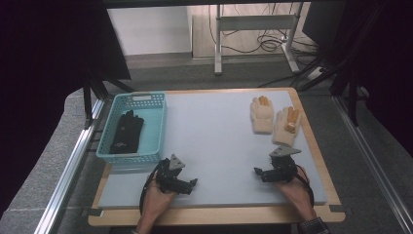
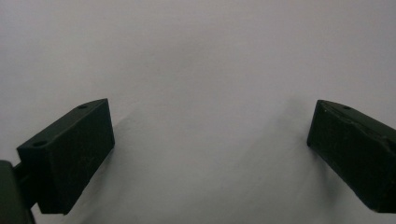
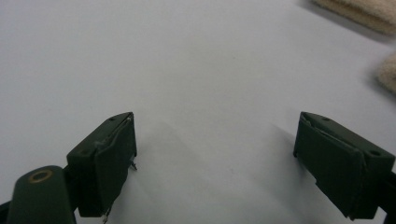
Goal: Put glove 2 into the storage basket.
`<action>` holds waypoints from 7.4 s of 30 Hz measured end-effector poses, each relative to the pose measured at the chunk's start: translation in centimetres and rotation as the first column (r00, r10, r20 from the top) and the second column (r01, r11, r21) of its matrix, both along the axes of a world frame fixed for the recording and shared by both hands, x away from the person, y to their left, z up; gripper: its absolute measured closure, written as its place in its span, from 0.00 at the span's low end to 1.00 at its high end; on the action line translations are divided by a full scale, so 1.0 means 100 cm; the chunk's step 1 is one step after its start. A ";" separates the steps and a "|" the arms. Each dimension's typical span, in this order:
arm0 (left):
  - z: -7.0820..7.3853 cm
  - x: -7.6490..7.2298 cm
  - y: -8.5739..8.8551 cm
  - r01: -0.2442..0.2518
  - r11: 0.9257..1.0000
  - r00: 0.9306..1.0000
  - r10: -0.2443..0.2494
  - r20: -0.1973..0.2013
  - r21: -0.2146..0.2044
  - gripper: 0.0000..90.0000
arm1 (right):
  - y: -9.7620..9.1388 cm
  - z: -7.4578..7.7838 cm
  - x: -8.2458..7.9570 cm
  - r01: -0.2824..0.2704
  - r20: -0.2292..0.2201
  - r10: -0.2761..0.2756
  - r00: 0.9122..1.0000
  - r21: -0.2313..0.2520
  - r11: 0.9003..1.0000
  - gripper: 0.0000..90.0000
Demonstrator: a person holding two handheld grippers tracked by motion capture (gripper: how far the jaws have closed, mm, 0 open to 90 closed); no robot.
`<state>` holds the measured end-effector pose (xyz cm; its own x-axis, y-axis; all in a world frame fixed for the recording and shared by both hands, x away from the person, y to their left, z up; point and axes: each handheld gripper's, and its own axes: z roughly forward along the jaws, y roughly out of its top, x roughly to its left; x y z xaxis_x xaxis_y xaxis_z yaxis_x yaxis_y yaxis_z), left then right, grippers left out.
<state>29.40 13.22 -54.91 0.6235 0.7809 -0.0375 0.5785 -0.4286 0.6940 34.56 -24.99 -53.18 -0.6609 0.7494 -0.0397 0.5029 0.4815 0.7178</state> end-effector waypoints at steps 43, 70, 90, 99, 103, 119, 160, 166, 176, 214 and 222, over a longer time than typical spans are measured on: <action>0.000 0.000 0.001 -0.002 1.000 1.000 0.002 -0.001 -0.001 0.01 | 0.003 0.039 0.183 0.174 0.065 -0.173 0.983 -0.008 0.985 0.33; 0.000 0.000 0.001 -0.002 1.000 1.000 0.002 0.000 0.000 0.01 | 0.024 0.056 0.166 0.156 0.000 -0.156 0.988 0.011 0.988 0.67; -0.001 0.000 0.001 -0.002 1.000 1.000 0.002 0.001 0.000 0.01 | 0.099 0.049 0.049 -0.116 -0.001 0.116 0.993 0.059 0.992 0.62; -0.001 0.000 0.001 -0.003 1.000 1.000 0.003 0.001 0.000 0.01 | 0.099 0.038 0.042 -0.137 -0.013 0.138 0.990 0.081 0.987 0.35; -0.001 0.000 0.001 -0.003 1.000 1.000 0.003 0.001 0.000 0.01 | 0.080 0.047 0.043 -0.120 -0.016 0.122 0.992 0.094 0.988 0.47; -0.001 0.000 0.001 -0.003 1.000 1.000 0.003 0.001 0.000 0.02 | 0.052 0.013 0.020 -0.134 -0.085 0.140 0.986 0.076 0.988 0.85; -0.001 0.000 0.001 -0.003 1.000 1.000 0.003 0.000 0.000 0.02 | -0.082 0.049 0.114 0.276 0.073 -0.278 0.958 0.038 0.961 0.46; -0.001 0.000 0.001 -0.003 1.000 1.000 0.003 0.000 -0.001 0.02 | -0.090 0.030 0.132 0.310 0.060 -0.311 0.949 0.018 0.950 0.39; -0.001 0.000 0.001 -0.003 1.000 1.000 0.003 0.000 0.000 0.02 | -0.086 0.016 0.138 0.338 0.035 -0.338 0.941 0.004 0.941 0.62; 0.000 0.000 0.001 -0.001 1.000 1.000 0.001 0.002 0.003 0.02 | 0.002 0.098 0.047 0.028 0.083 -0.038 0.996 0.121 0.992 0.64; 0.000 0.000 0.001 -0.003 1.000 1.000 0.003 0.003 0.000 0.02 | 0.046 0.093 0.031 -0.076 0.068 0.067 0.995 0.140 0.987 0.64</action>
<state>29.36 13.31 -54.96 0.6211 0.7829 -0.0354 0.5777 -0.4268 0.6957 37.62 -20.39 -43.84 -0.7123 0.7015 0.0211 0.4229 0.4050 0.8107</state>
